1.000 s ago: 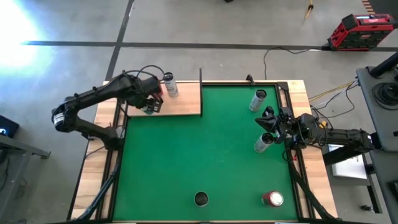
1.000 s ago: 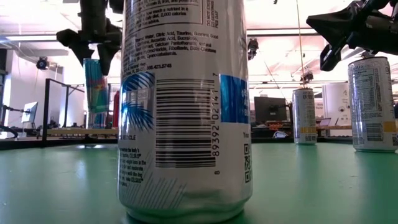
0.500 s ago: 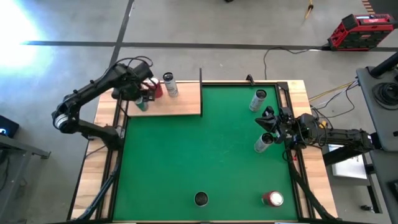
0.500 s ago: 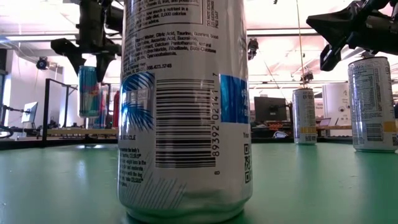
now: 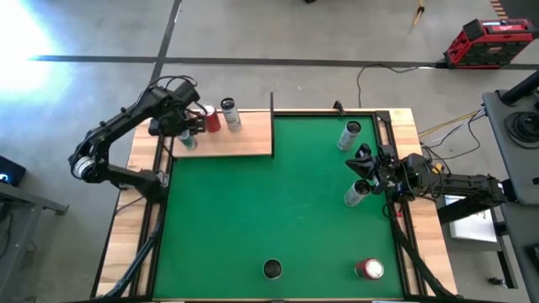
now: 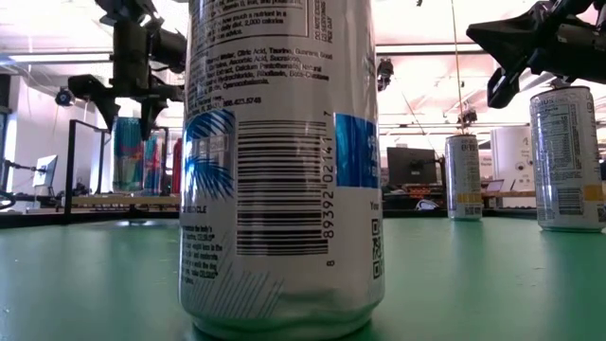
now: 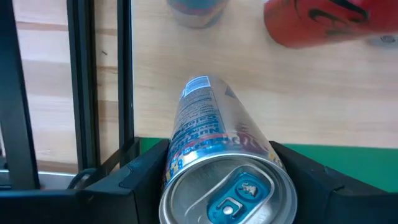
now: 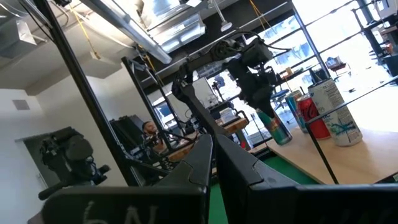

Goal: Place canned beverage on shelf
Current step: Put the blue soda can on the shelf aligned with the other blue soda can, then move the white blue soda can to the top center of the table

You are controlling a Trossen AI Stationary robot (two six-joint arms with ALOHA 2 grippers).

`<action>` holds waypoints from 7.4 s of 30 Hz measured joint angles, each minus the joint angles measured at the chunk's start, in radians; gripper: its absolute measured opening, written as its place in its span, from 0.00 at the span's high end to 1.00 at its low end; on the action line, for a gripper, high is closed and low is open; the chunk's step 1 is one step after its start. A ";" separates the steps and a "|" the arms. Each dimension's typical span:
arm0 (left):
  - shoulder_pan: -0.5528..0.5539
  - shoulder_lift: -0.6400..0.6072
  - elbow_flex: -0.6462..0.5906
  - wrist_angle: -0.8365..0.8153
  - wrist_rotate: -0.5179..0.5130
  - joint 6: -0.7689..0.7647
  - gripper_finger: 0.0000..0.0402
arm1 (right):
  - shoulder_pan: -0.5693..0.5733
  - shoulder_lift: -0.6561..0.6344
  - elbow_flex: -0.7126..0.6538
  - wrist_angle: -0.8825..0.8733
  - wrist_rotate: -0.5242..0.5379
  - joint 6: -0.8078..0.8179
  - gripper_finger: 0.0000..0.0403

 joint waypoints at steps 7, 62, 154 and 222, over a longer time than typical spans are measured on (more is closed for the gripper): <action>0.053 -0.005 -0.033 0.035 0.009 0.002 0.44 | 0.000 0.000 0.000 0.000 0.000 0.000 0.97; 0.121 0.004 0.010 0.014 0.052 0.249 0.40 | 0.000 0.000 0.000 0.000 0.000 0.000 0.97; 0.080 0.036 0.001 -0.016 0.036 -0.427 0.46 | 0.000 0.000 0.000 0.000 0.000 0.000 0.97; -0.148 -0.006 0.002 -0.023 0.142 -0.132 0.02 | 0.000 0.000 0.000 0.000 0.000 0.000 0.97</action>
